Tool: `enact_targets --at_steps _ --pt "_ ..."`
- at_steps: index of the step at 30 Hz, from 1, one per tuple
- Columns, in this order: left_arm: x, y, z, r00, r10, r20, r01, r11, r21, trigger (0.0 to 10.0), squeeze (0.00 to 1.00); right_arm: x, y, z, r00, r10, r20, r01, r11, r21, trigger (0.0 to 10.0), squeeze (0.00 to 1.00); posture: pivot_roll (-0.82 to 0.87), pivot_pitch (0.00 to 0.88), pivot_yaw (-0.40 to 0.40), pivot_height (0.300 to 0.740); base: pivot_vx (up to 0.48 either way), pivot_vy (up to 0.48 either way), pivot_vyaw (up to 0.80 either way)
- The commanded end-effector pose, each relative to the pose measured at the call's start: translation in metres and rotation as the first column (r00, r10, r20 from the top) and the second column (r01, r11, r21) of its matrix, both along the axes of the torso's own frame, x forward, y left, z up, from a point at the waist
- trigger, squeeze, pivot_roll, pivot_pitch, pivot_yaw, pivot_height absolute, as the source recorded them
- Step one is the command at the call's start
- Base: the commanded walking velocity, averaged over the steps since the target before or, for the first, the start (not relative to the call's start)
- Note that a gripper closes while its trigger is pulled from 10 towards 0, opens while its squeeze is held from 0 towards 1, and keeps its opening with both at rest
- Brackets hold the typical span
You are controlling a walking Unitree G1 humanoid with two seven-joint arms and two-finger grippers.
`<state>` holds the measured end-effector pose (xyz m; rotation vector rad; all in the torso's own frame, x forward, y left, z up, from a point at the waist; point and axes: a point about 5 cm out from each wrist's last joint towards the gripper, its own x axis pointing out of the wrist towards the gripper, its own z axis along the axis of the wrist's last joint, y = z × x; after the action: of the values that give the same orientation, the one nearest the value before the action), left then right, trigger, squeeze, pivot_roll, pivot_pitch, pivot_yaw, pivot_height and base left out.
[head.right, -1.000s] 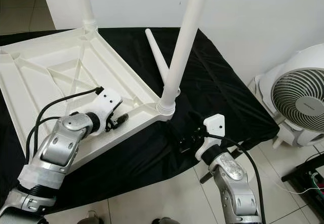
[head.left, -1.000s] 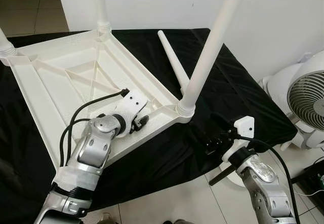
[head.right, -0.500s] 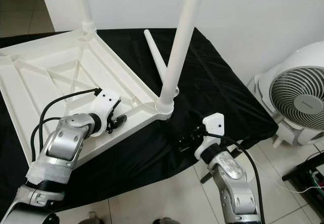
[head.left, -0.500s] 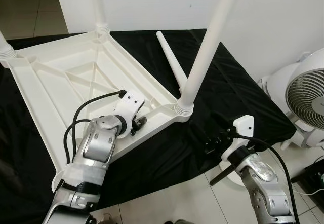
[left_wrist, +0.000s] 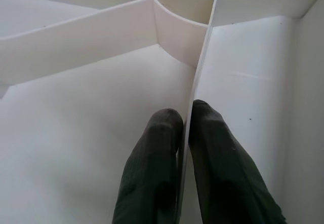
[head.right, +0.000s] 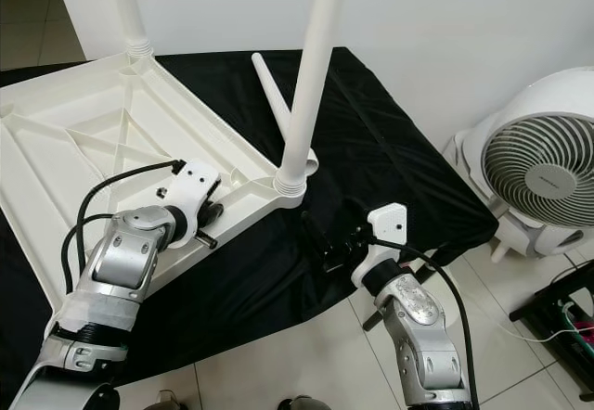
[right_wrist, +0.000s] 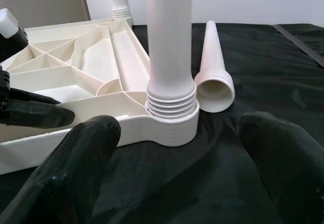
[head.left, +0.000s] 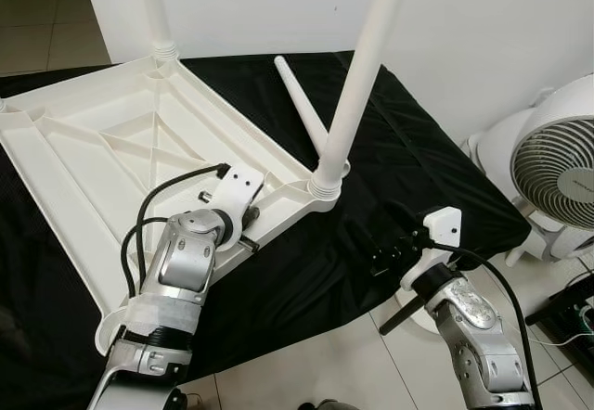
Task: Building children table
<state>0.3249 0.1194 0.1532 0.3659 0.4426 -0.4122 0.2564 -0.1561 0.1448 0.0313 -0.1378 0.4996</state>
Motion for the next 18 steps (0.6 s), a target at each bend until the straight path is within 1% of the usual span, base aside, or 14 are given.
enact_targets --at_steps 1,2,3,4,6,9,11,12,13,15,16,17,18 --pt "0.000 0.058 0.007 0.848 0.480 0.225 -0.518 0.840 0.161 0.0 0.00 0.000 0.000 0.000 1.000 -0.004 -0.001 0.004 1.000 -0.011 10.0 0.00 0.04 0.084 -0.062 0.740 0.000 0.000 0.00" --pt "-0.004 0.064 0.006 0.836 0.501 0.224 -0.539 0.826 0.167 0.0 0.00 0.000 0.000 0.000 1.000 -0.004 -0.002 0.004 1.000 -0.011 10.0 0.00 0.05 0.085 -0.064 0.740 0.000 0.000 0.00" --pt "-0.004 0.064 0.006 0.836 0.501 0.224 -0.539 0.826 0.167 0.0 0.00 0.000 0.000 0.000 1.000 -0.004 -0.002 0.004 1.000 -0.011 10.0 0.00 0.05 0.085 -0.064 0.740 0.000 0.000 0.00" --pt "-0.007 0.068 0.005 0.824 0.523 0.218 -0.559 0.814 0.161 0.0 0.00 0.000 0.000 0.000 1.000 -0.004 -0.002 0.004 1.000 -0.010 10.0 0.00 0.05 0.086 -0.064 0.740 0.000 0.000 0.00" --pt "-0.013 0.077 0.005 0.805 0.546 0.230 -0.587 0.788 0.183 0.0 0.00 0.000 0.002 0.000 1.000 0.001 -0.004 -0.001 1.000 -0.009 10.0 0.00 0.05 0.089 -0.069 0.740 0.000 0.000 0.00" --pt "-0.015 0.080 0.005 0.797 0.557 0.232 -0.599 0.779 0.186 0.0 0.00 0.000 0.002 0.000 1.000 0.002 -0.005 -0.002 1.000 -0.008 10.0 0.00 0.05 0.089 -0.069 0.740 0.000 0.000 0.00" --pt "-0.026 0.093 0.004 0.769 0.591 0.244 -0.636 0.742 0.209 0.0 0.00 0.001 0.002 0.001 1.000 0.007 -0.005 -0.007 1.000 -0.008 10.0 0.00 0.06 0.094 -0.082 0.740 0.000 0.000 0.00" --pt "-0.031 0.098 0.002 0.761 0.602 0.240 -0.647 0.729 0.222 0.0 0.00 0.001 0.003 0.000 1.000 0.009 -0.007 -0.009 1.000 -0.009 10.0 0.00 0.06 0.094 -0.082 0.740 0.000 0.000 0.00" --pt "-0.031 0.098 0.002 0.761 0.602 0.240 -0.647 0.729 0.222 0.0 0.00 0.001 0.003 0.000 1.000 0.009 -0.007 -0.009 1.000 -0.009 10.0 0.00 0.06 0.094 -0.082 0.740 0.000 0.000 0.00" --pt "-0.035 0.103 0.000 0.755 0.611 0.239 -0.655 0.718 0.234 0.0 0.00 0.002 0.003 0.000 1.000 0.018 -0.009 -0.018 1.000 -0.012 10.0 0.00 0.07 0.097 -0.088 0.740 0.000 0.000 0.00" --pt "-0.033 0.100 -0.001 0.764 0.600 0.237 -0.644 0.728 0.235 0.0 0.00 0.003 0.004 0.000 1.000 0.023 -0.009 -0.023 1.000 -0.015 10.0 0.00 0.07 0.098 -0.097 0.740 0.000 0.000 0.00" --pt "-0.033 0.100 -0.001 0.764 0.600 0.237 -0.644 0.728 0.235 0.0 0.00 0.003 0.004 0.000 1.000 0.023 -0.009 -0.023 1.000 -0.015 10.0 0.00 0.07 0.098 -0.097 0.740 0.000 0.000 0.00" --pt "-0.031 0.098 -0.001 0.772 0.590 0.237 -0.635 0.736 0.235 10.0 0.00 0.004 0.004 0.000 1.000 0.026 -0.008 -0.026 1.000 -0.017 10.0 0.00 0.07 0.098 -0.097 0.740 0.000 0.000 0.00"
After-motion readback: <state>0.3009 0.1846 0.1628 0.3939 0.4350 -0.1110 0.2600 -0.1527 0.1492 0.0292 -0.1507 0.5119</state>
